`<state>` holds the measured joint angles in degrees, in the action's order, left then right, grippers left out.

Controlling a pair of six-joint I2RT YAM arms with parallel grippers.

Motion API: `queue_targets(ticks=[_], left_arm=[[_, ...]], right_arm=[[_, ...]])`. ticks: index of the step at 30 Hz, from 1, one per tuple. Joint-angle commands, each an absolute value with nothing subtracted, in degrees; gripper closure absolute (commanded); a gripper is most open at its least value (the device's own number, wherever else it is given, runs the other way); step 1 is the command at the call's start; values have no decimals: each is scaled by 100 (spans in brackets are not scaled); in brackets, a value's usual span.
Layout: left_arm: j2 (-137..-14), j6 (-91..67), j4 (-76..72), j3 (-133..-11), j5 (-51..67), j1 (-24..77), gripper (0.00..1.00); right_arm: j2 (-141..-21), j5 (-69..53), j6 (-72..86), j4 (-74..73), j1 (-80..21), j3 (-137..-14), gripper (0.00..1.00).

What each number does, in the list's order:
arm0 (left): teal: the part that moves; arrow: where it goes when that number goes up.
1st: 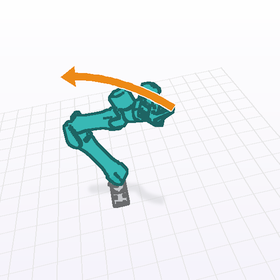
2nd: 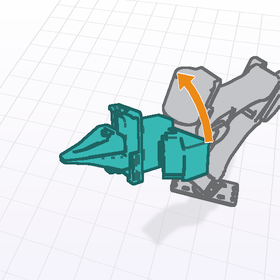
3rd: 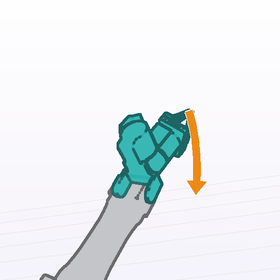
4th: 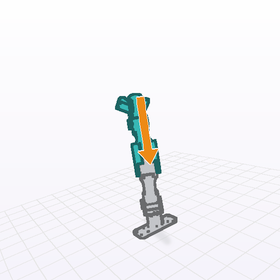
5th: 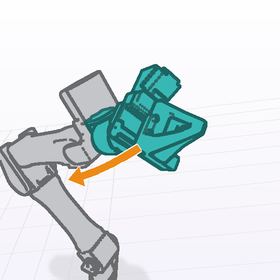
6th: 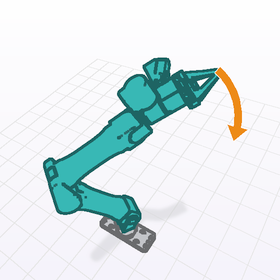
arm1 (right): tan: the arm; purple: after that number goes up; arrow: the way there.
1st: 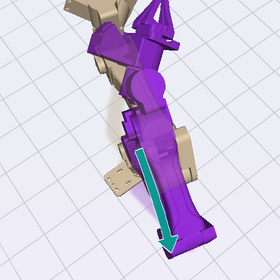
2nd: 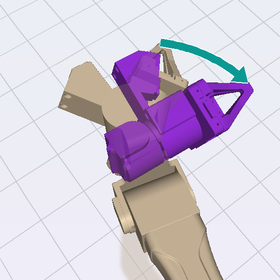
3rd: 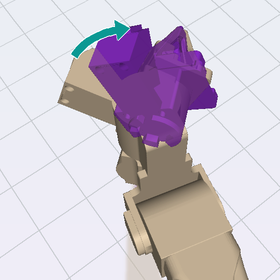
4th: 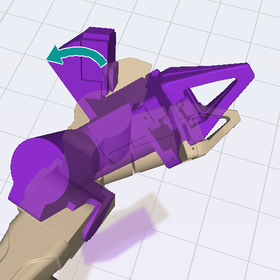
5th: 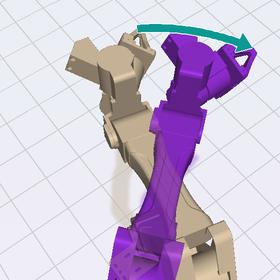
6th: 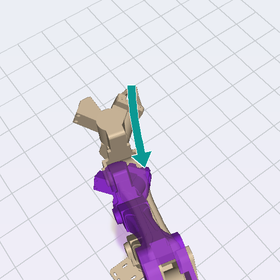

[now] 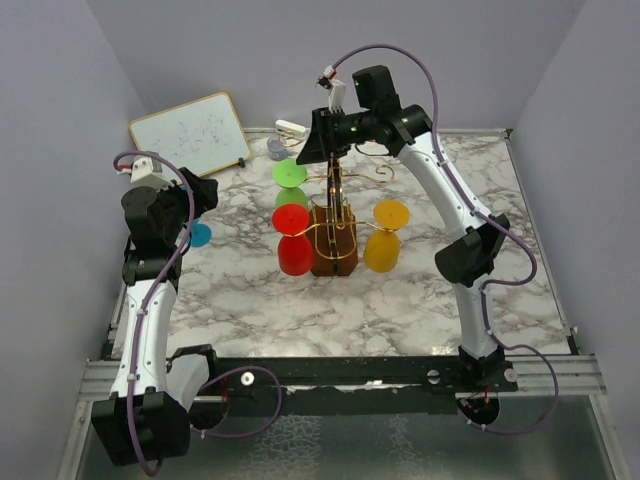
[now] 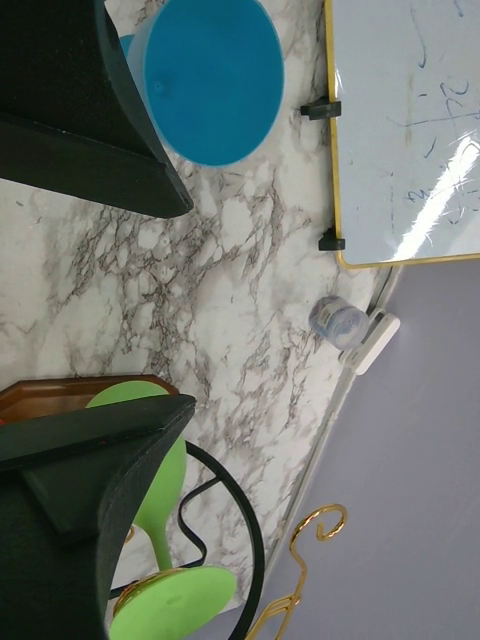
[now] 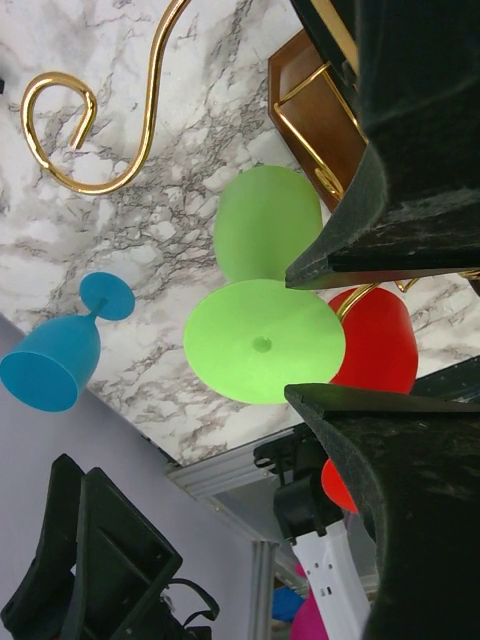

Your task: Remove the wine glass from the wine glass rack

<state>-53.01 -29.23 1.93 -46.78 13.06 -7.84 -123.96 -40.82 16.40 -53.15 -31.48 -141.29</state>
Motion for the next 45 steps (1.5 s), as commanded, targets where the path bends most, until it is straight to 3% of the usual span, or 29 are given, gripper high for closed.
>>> queue_targets(ticks=[1, 20, 45], left_arm=[[-5308, -2981, -15, -4615, 1503, -764, 27], [-5309, -3058, -74, -4562, 1626, -765, 27], [-5420, -3076, -79, -4570, 1723, -765, 26]], right_arm=[[-12590, -3911, 1497, -5423, -3340, -14477, 58], [-12342, -2461, 1362, -5152, -3520, -14137, 61], [-12173, -3043, 1249, -5178, -3639, -13856, 60]])
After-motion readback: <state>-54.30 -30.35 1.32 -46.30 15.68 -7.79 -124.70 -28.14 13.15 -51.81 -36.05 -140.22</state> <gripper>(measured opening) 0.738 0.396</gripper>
